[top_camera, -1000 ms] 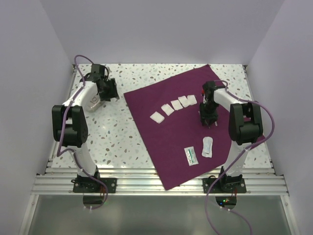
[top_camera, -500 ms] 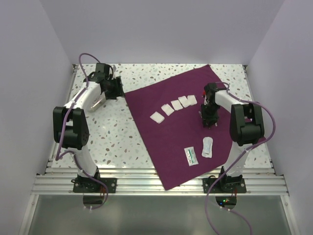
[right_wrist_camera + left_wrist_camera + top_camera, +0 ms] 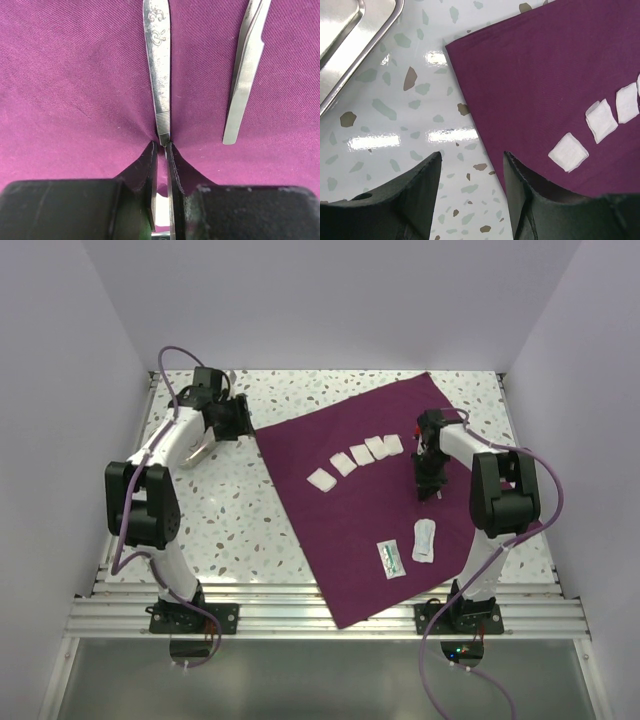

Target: Prepare the surgical pack

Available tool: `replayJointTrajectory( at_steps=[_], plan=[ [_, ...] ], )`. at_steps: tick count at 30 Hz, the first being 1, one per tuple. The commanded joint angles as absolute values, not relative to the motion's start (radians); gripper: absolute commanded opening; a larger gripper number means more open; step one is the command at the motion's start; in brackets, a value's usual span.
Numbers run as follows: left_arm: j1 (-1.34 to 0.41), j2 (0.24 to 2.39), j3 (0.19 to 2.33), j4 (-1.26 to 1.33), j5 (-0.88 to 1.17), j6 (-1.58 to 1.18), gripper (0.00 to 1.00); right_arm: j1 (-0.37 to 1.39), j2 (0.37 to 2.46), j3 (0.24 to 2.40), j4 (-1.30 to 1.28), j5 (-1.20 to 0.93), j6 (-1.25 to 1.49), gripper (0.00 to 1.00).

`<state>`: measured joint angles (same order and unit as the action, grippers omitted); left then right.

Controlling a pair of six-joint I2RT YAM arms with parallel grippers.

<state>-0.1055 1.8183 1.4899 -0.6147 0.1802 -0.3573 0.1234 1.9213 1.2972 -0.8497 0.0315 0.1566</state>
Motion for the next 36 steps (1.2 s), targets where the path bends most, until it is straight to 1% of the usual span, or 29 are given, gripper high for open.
replayJointTrajectory(
  at_steps=[1, 2, 3, 7, 9, 19, 29, 36],
  plan=[
    [-0.110, 1.758, 1.477, -0.586, 0.196, -0.370, 0.56, 0.120, 1.918, 1.324, -0.887, 0.035, 0.175, 0.12],
    [-0.110, 1.758, 1.474, -0.584, 0.199, -0.371, 0.56, 0.121, 1.916, 1.334, -0.893, 0.041, 0.176, 0.14],
    [-0.110, 1.758, 1.473, -0.583, 0.199, -0.373, 0.56, 0.121, 1.914, 1.341, -0.899, 0.041, 0.175, 0.20],
    [-0.117, 1.756, 1.473, -0.581, 0.202, -0.374, 0.56, 0.120, 1.901, 1.385, -0.916, 0.043, 0.176, 0.32],
    [-0.120, 1.755, 1.473, -0.580, 0.202, -0.376, 0.56, 0.120, 1.902, 1.416, -0.928, 0.043, 0.175, 0.34],
    [-0.123, 1.770, 1.473, -0.578, 0.216, -0.374, 0.56, 0.120, 1.985, 1.485, -0.900, 0.066, 0.176, 0.35],
    [-0.123, 1.778, 1.463, -0.574, 0.227, -0.370, 0.56, 0.121, 2.057, 1.575, -0.893, 0.092, 0.169, 0.29],
    [-0.123, 1.784, 1.463, -0.572, 0.232, -0.367, 0.56, 0.120, 2.088, 1.627, -0.904, 0.098, 0.172, 0.29]
  ],
)
